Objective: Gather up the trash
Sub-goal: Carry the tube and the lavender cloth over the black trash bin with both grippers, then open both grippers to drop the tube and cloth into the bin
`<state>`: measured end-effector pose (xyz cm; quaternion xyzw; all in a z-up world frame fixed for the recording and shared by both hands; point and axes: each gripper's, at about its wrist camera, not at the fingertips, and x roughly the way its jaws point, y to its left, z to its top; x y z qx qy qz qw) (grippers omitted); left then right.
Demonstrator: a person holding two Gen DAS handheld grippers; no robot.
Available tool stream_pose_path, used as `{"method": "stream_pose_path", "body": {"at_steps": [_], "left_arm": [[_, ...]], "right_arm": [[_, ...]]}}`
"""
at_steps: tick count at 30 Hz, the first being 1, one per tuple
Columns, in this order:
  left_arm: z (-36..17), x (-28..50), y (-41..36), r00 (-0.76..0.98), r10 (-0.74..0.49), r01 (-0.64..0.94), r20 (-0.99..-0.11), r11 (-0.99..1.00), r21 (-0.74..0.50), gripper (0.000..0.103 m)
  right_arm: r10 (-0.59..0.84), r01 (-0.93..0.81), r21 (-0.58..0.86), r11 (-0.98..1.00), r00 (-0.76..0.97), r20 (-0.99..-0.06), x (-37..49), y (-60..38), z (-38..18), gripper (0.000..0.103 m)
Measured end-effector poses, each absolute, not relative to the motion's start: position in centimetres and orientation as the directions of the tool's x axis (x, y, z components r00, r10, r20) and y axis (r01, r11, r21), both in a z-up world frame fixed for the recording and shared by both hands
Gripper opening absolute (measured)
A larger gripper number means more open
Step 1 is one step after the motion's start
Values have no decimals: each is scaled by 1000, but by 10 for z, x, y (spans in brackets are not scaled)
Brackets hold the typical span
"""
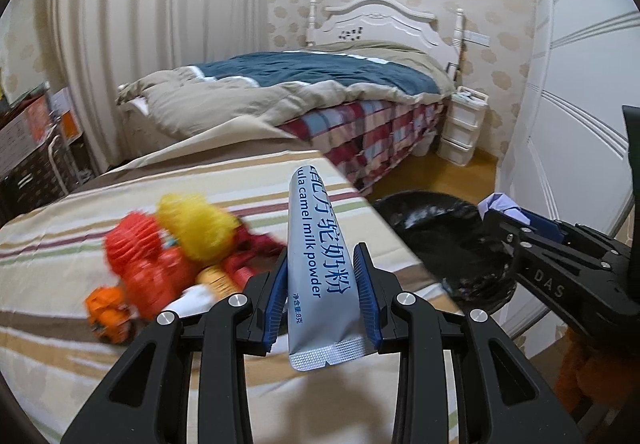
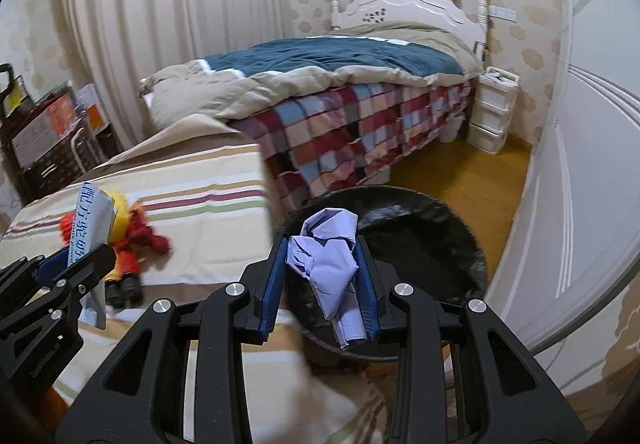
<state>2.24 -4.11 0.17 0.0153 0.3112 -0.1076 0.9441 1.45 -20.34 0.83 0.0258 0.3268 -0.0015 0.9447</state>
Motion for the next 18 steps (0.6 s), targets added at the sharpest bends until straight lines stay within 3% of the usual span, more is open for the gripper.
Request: {"method": "stream_pose_path", "body": {"at_steps": [18], "left_arm": [[-21, 89, -121, 747, -240, 312, -620, 950, 8, 34]], "right_arm": [[-63, 117, 38, 992, 751, -657, 63, -264, -20, 33]]}}
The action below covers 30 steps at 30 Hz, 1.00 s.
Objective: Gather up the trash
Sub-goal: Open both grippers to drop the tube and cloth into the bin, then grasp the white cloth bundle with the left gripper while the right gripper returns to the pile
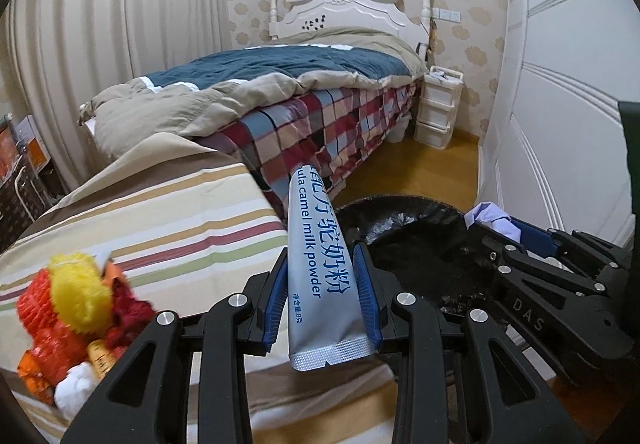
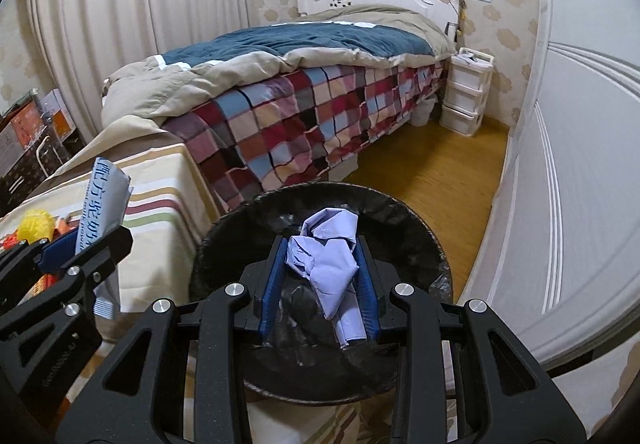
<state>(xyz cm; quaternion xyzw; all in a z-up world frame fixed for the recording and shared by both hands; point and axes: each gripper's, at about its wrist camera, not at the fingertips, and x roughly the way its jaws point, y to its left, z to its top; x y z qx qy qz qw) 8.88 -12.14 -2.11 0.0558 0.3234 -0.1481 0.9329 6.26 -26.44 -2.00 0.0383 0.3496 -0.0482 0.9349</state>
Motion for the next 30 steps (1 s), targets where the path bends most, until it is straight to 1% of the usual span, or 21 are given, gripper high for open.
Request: {"method": "stream_pose_path", "body": {"at_steps": [3, 7, 9, 10, 11, 12, 14, 16, 20, 22, 26, 28, 30], "left_arm": [[-26, 94, -128, 741, -233, 314, -629, 949, 18, 34], [-29, 99, -134, 740, -219, 312, -635, 949, 37, 39], [-28, 100, -135, 741, -217, 310, -635, 950, 38, 49], [-27, 99, -134, 746, -214, 306, -631, 951, 38, 58], [-27, 99, -135, 748, -214, 304, -629, 952, 38, 62], [-27, 98, -134, 749, -214, 302, -627, 953, 37, 64], [-26, 96, -133, 753, -208, 295, -624, 955, 39, 72], [-26, 96, -130, 757, -202, 285, -621, 958, 36, 74], [-24, 94, -125, 767, -183, 265, -616, 963, 44, 79], [-23, 91, -121, 772, -172, 255, -612, 966, 49, 79], [-20, 82, -112, 784, -142, 234, -605, 969, 76, 81], [-18, 75, -104, 787, -131, 223, -603, 972, 80, 81], [-16, 69, -93, 788, -122, 208, -603, 975, 75, 81]], "right_arm": [[-64, 130, 49, 990, 744, -665, 68, -271, -24, 33], [-66, 141, 57, 988, 735, -675, 76, -278, -29, 34], [-68, 145, 57, 988, 732, -678, 79, -280, -32, 36], [-72, 150, 57, 987, 730, -680, 80, -281, -33, 43], [-73, 154, 59, 986, 730, -680, 80, -283, -34, 47], [-76, 161, 63, 985, 732, -678, 82, -284, -34, 51], [-83, 171, 65, 983, 733, -675, 81, -287, -35, 52], [-91, 179, 62, 982, 733, -674, 79, -288, -35, 57], [-101, 190, 61, 980, 735, -670, 74, -289, -34, 60], [-101, 195, 67, 979, 736, -669, 70, -288, -33, 66], [-95, 191, 72, 979, 739, -667, 64, -283, -30, 68], [-89, 185, 75, 980, 741, -666, 60, -278, -28, 72], [-77, 172, 79, 982, 743, -665, 54, -269, -26, 72]]}}
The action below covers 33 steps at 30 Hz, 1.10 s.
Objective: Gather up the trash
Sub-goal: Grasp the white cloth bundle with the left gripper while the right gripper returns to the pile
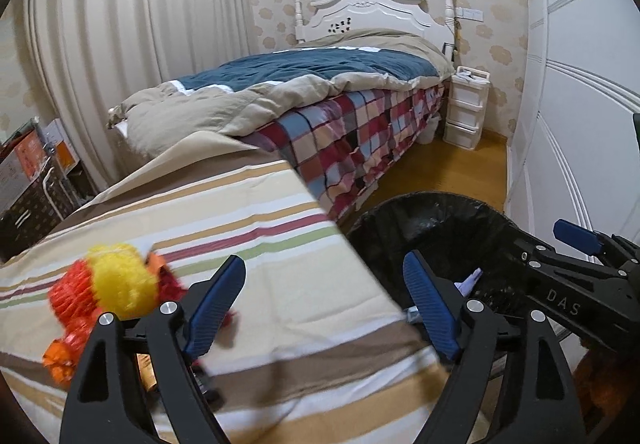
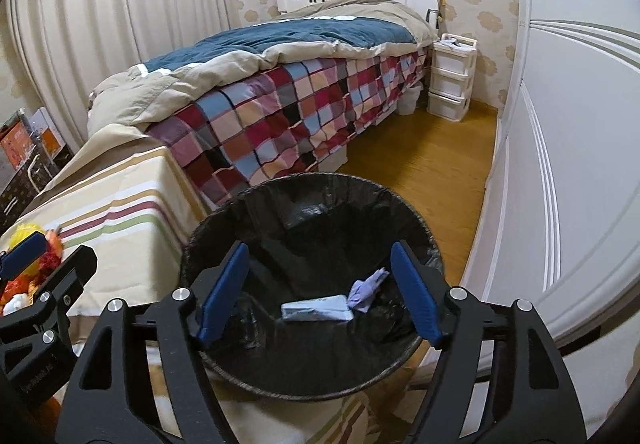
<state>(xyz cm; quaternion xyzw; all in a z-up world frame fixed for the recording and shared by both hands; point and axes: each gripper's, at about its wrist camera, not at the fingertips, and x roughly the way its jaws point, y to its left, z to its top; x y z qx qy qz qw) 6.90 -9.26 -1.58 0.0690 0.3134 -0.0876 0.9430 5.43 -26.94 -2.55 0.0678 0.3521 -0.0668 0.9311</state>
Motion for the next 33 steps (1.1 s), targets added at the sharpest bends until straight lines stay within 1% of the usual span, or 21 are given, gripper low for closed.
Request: {"method": "stream_pose_path", "body": {"at_steps": [16, 20, 22, 24, 27, 28, 30, 32, 33], "left_arm": [[-23, 13, 10, 776, 17, 31, -630, 997, 65, 81], [-31, 9, 32, 758, 49, -15, -651, 998, 58, 81], [-34, 11, 41, 747, 45, -24, -663, 999, 40, 81], [-33, 13, 46, 741, 28, -27, -671, 1000, 13, 78], [-34, 16, 48, 738, 24, -13, -675, 1000, 21, 70], [-36, 18, 48, 732, 18, -5, -681, 1000, 21, 66], [-40, 21, 49, 716, 1, 8, -698, 1000, 10, 62], [-43, 26, 50, 699, -13, 17, -715, 1000, -1, 55], [-44, 27, 50, 693, -21, 22, -720, 1000, -7, 53]], "right_arm": [[60, 5, 90, 996, 719, -693, 12, -178, -27, 73], [93, -52, 79, 996, 702, -706, 6, -151, -29, 73], [100, -70, 71, 995, 699, -708, 4, -142, -29, 73], [104, -88, 59, 994, 693, -713, 4, -132, -30, 73], [114, -107, 55, 993, 686, -718, 6, -122, -30, 74], [115, -111, 54, 992, 685, -720, 6, -120, -31, 74], [117, -120, 47, 992, 680, -724, 7, -115, -32, 74], [118, -128, 42, 991, 676, -727, 8, -111, -32, 74], [119, -130, 41, 991, 675, -728, 8, -111, -33, 74]]}}
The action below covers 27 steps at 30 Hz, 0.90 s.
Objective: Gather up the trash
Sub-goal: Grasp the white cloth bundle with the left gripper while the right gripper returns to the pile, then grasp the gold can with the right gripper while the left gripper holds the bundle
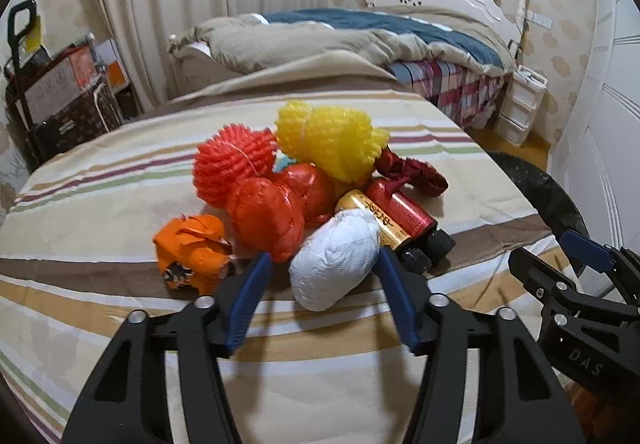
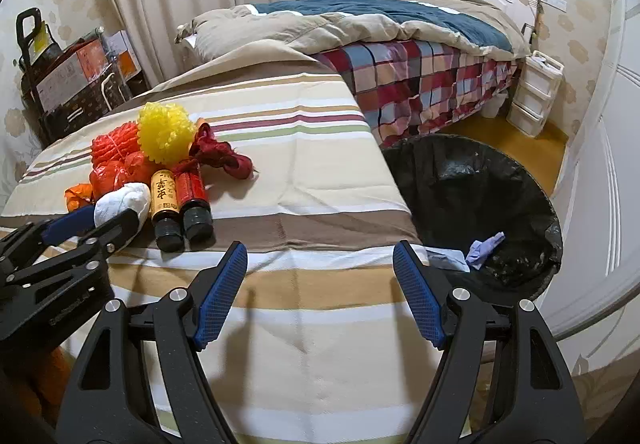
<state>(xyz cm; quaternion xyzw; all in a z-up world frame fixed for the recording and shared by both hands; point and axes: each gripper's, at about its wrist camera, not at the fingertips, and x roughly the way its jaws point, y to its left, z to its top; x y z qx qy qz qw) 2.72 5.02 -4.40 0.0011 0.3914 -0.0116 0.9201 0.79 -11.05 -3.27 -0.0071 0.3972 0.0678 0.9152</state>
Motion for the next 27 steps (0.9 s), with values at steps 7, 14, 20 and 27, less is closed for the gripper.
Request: {"method": "stream_pose_path", "body": {"at_steps": [7, 14, 20, 27], "left_arm": [[-46, 24, 53, 682, -71, 55, -728, 997, -45, 39], [-39, 4, 59, 701, -73, 48, -710, 997, -55, 39], [-28, -10, 76, 716, -57, 18, -696, 998, -63, 39], [-14, -23, 100, 755, 8, -39, -655, 999, -33, 39]], "right_arm": [[124, -138, 41, 990, 669, -733, 8, -107, -34, 74], [134, -154, 39, 987, 672, -728, 7, -100, -32, 74], [160, -195, 34, 980, 674, -722, 5, -84, -31, 73], [195, -245, 34, 969, 674, -713, 7, -60, -26, 70]]}}
